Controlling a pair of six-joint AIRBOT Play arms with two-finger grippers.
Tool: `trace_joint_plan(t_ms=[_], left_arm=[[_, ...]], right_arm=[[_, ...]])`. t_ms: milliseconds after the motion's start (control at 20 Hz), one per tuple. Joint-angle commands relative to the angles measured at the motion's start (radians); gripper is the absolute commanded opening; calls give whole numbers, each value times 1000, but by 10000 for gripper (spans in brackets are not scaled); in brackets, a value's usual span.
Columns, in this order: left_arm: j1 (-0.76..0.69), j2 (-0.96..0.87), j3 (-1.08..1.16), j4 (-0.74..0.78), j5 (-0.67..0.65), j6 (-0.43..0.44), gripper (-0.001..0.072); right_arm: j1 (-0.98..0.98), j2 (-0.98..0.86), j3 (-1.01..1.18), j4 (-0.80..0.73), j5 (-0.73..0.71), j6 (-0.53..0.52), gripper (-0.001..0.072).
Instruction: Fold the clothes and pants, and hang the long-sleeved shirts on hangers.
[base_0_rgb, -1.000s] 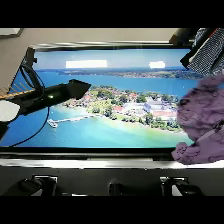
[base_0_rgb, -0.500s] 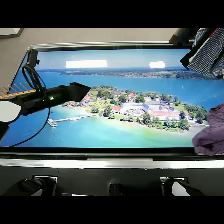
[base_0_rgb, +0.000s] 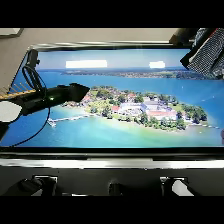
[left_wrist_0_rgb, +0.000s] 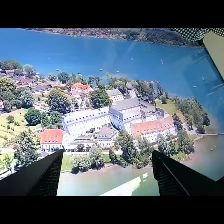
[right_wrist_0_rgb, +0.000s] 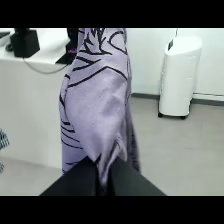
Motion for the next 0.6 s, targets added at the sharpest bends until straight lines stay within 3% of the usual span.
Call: trace_joint_plan(t_ms=[0,300,550], left_arm=[[0,-1,0,2,1,1,597],[0,-1,0,6,1,1,603],[0,-1,0,13,1,0,603]], right_arm=[[-76,-11,1,10,-57,33,33],[-217,-25,-1,29,-138,96,33],[-336,-63,-1,142,-185,95,34]])
